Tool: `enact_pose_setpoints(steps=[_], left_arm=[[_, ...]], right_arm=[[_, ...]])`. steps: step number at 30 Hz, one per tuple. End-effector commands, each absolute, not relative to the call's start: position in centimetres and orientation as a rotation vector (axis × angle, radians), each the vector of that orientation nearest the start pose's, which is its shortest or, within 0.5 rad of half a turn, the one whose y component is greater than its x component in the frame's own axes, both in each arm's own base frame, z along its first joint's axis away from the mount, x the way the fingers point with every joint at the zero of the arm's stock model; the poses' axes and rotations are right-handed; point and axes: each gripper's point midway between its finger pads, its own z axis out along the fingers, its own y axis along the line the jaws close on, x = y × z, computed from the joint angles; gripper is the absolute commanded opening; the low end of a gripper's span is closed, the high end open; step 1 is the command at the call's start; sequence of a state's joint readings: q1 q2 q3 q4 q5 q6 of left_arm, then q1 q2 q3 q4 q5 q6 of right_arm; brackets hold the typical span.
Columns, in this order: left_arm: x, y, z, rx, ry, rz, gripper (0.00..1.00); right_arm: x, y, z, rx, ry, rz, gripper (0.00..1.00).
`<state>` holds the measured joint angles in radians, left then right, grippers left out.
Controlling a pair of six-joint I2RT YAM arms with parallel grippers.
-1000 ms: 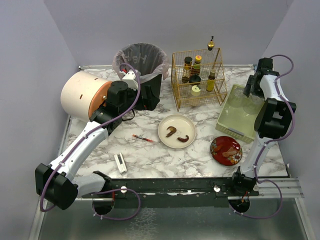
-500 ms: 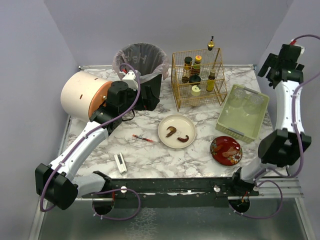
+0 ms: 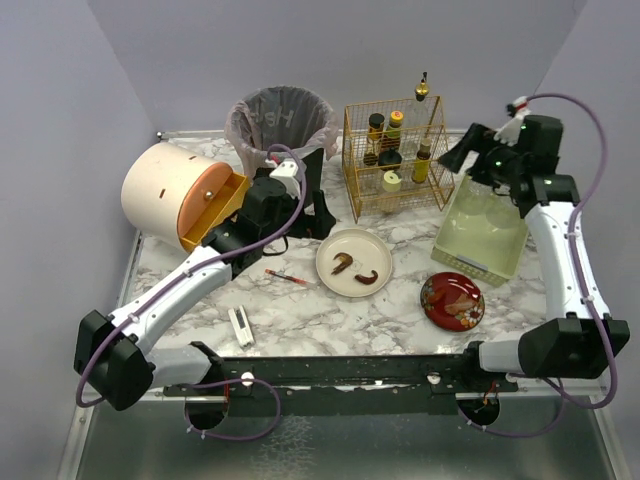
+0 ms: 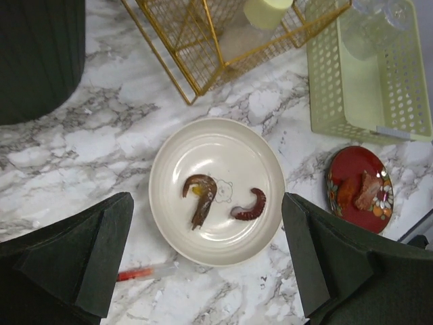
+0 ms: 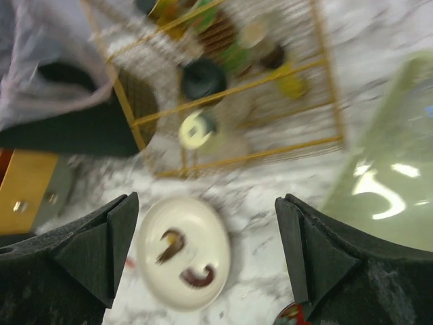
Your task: Clear the kitchen counter
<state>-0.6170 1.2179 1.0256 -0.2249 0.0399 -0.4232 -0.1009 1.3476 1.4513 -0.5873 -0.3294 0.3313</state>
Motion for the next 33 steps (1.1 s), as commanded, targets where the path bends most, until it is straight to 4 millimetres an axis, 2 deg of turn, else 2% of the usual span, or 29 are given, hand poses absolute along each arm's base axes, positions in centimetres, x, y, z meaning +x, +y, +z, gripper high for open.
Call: enact_pose_setpoints(steps=[1,4,7,12,14,19,26,33], left_arm=[[29.8,-25.3,20.5,0.161,2.116,-0.644,0.99],[29.3,-25.6,18.7,0.132,2.153,-0.629,0.99],[29.0,-25.6,17.0,0.110,2.181,-0.618,0.99],[29.0,-25.9,14.4,0.100,2.219,-0.615,0.96],[29.0,-26.3,13.3,0.105,2.240,-0.619,0.94],[29.2,-26.3,10.3,0.088,2.285,-0.590,0.91],[29.4,-25.9,6.7,0.044,2.350,-0.528,0.89],[29.4,-25.3,4.8,0.027,2.387,-0.466,0.87]], right_arm=[[34.8,11.4,29.2,0.052,2.145,0.736,0.87],[32.7,14.5,25.7,-0.010,2.234,0.771,0.83],[31.1,16.1,21.8,-0.037,2.315,0.757,0.82],[30.0,17.2,15.7,-0.032,2.408,0.724,0.76],[30.0,17.5,14.0,-0.029,2.426,0.717,0.75],[30.4,17.8,10.8,-0.002,2.456,0.686,0.74],[31.1,16.8,7.2,0.062,2.490,0.582,0.67],[31.1,16.8,4.4,0.104,2.533,0.575,0.62]])
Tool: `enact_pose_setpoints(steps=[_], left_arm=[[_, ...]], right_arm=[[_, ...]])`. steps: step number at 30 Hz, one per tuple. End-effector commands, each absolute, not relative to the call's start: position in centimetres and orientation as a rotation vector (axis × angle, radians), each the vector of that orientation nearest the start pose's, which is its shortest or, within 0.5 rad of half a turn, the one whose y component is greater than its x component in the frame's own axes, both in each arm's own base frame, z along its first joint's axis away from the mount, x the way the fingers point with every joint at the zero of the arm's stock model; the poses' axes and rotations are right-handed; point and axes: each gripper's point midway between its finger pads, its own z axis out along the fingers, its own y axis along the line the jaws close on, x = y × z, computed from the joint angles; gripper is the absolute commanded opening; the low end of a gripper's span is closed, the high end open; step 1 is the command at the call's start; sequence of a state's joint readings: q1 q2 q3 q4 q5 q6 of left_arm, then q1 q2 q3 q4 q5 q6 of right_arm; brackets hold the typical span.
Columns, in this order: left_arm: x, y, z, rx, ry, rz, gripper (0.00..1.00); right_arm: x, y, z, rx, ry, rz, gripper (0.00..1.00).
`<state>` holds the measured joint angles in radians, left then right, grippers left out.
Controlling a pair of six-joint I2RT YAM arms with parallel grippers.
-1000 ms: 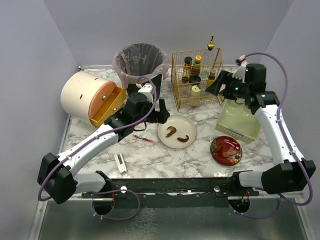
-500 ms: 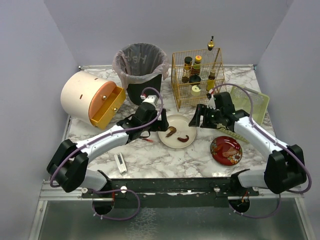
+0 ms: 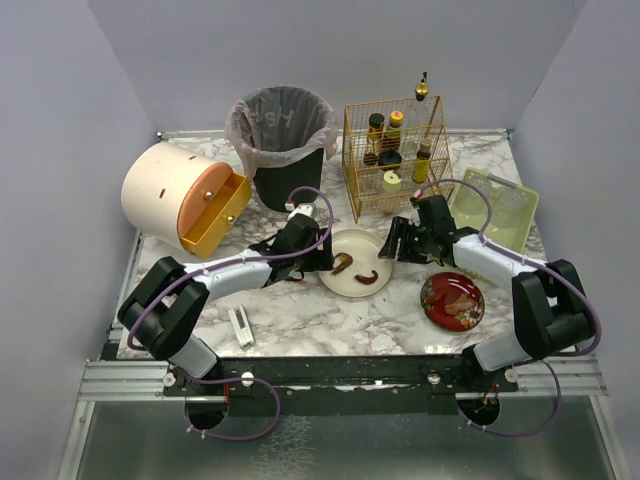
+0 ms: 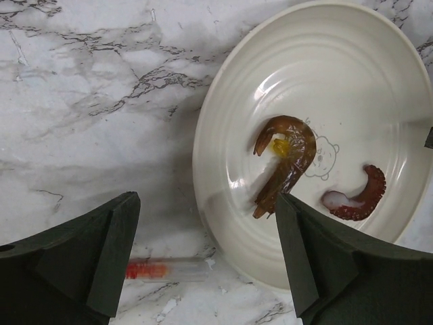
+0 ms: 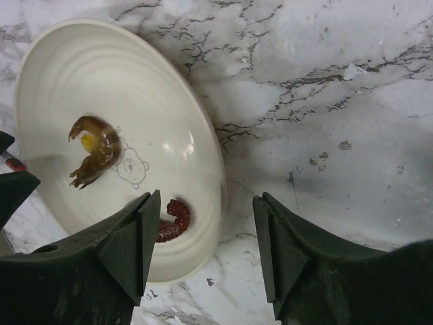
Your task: Clear the kitchen counter
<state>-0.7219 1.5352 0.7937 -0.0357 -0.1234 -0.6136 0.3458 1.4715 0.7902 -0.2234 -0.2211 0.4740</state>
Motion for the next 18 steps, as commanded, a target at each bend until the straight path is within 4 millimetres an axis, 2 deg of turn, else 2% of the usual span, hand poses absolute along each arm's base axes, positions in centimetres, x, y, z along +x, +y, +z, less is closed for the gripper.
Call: enact_pose_setpoints(steps=[1,10,18], left_arm=[[29.7,-25.5,4.8,0.023,2.376,-0.474,0.87],[29.8,-25.4,3.5,0.016,2.401,-0.470,0.81],[30.2,-25.3,3.9,0.019,2.391,-0.471,0.81]], right_arm=[[31.1,16.7,4.0,0.111,2.538,0.568,0.62],[31.2,17.0,1.5,0.151,2.575,0.575,0.50],[30.6,17.0,0.2,0.218,2.582,0.593,0.34]])
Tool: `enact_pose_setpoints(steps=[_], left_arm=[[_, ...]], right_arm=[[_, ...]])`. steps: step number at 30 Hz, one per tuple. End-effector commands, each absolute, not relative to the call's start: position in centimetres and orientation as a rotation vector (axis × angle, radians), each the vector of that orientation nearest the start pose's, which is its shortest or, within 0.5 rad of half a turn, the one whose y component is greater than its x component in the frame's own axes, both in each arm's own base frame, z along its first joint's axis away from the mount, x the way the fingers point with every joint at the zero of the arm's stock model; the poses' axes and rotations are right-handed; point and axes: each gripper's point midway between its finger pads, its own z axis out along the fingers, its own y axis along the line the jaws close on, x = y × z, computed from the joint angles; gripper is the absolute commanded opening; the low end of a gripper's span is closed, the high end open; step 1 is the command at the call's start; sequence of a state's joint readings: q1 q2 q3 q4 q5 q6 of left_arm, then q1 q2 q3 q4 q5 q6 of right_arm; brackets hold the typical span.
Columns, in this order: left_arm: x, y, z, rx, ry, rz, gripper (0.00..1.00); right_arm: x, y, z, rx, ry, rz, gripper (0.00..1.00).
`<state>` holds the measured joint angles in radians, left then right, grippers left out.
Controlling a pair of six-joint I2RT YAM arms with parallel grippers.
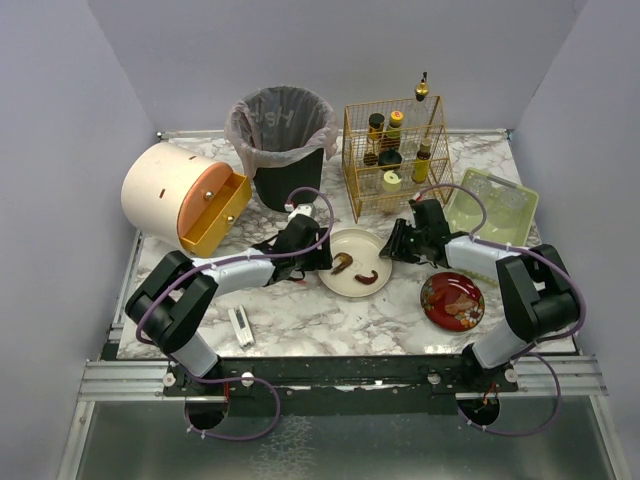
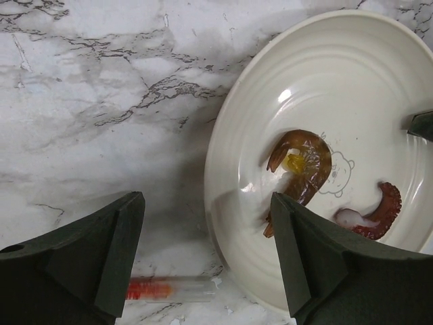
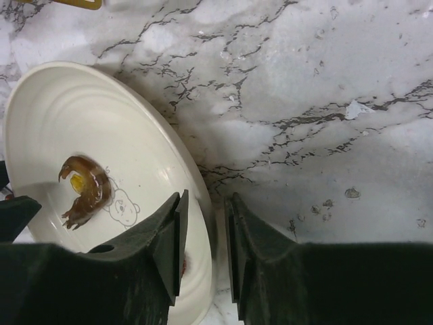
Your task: Clear the kitchen counter
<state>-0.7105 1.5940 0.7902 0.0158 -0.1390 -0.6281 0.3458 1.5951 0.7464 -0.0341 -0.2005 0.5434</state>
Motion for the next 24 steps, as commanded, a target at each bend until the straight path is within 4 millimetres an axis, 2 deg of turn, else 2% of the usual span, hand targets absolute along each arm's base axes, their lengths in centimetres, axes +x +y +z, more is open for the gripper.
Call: enact_pose_setpoints(steps=[1,7,13,20,24], left_arm=[[30.3,-25.2,4.1,0.018,2.388,-0.471,0.81],[31.1,-25.0,5.2,0.009,2.364,-0.476,0.85],[31.8,-24.6,6.6,-0.027,2.337,-0.524,0.87],[32.2,-24.7,9.3,-0.080,2.287,-0.649,0.87],[32.6,-24.6,10.6,-0.091,2.259,-0.678,0.84]], right_arm=[[30.9,17.2,0.3,0.219,2.563,0.610,0.31],[30.7,17.5,0.1,0.230,2.561,0.643,0.13],[30.6,17.8,1.6,0.198,2.507,0.692,0.01],[29.9,18.4,2.9,0.152,2.472,0.762,0.00],[29.8,18.7,4.3,0.126,2.439,0.805,0.00]])
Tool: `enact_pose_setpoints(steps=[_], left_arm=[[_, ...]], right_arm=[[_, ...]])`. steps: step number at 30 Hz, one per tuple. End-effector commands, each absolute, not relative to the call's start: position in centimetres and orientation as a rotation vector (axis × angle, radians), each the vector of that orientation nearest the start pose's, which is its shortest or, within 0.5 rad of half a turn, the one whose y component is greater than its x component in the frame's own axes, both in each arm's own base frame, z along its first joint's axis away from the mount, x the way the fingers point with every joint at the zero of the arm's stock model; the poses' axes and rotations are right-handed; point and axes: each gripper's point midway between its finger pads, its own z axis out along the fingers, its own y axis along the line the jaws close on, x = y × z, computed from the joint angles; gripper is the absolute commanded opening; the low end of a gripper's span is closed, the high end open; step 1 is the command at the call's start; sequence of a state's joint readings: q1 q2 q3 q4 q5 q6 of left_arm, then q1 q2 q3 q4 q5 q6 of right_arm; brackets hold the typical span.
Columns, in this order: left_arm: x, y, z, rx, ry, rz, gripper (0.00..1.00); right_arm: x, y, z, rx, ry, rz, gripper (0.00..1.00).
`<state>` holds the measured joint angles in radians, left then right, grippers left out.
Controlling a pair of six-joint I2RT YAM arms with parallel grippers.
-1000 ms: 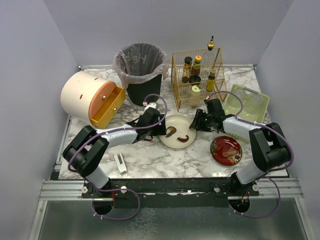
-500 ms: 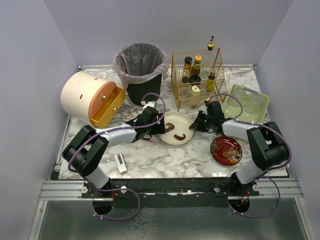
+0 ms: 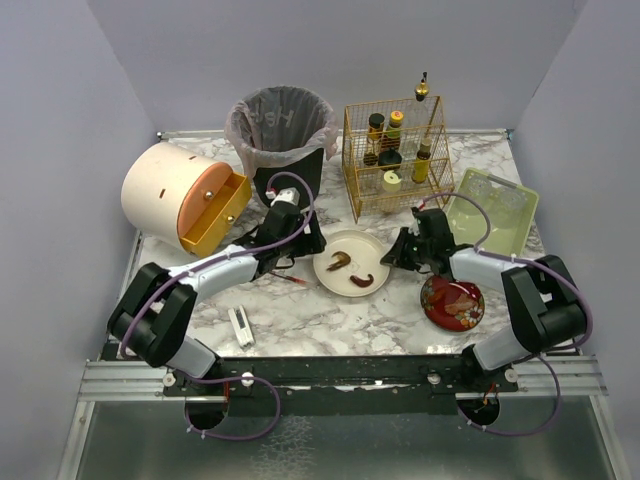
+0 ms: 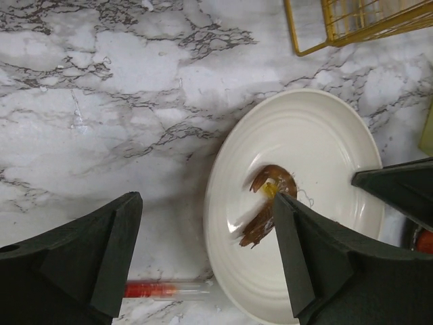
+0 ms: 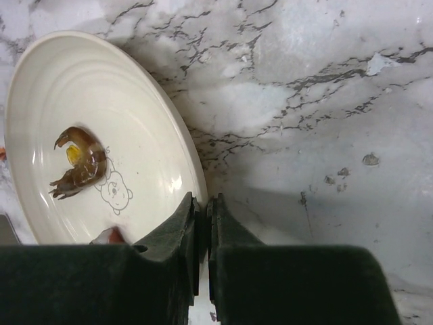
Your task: Clear the kitchen counter
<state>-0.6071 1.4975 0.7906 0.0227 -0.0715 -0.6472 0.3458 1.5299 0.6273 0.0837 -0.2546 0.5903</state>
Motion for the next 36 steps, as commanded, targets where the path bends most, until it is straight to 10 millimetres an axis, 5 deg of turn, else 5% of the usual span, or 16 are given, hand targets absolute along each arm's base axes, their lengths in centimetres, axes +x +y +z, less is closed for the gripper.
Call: enact_pose_setpoints(steps=[1,23,36], left_arm=[[32.6,-24.6,10.8,-0.091,2.256,-0.687,0.83],[31.2,-25.5,12.8,-0.021,2.239,-0.813,0.59],[31.6,-25.8,14.8,-0.065,2.193,-0.891,0.10]], right_arm=[[29.7,18.9,4.7,0.116,2.432,0.817,0.00],[30.8,19.9,12.7,0.076,2.294,0.933,0.00],[31.0,19.2,14.6,0.091,2.252,0.915,0.00]])
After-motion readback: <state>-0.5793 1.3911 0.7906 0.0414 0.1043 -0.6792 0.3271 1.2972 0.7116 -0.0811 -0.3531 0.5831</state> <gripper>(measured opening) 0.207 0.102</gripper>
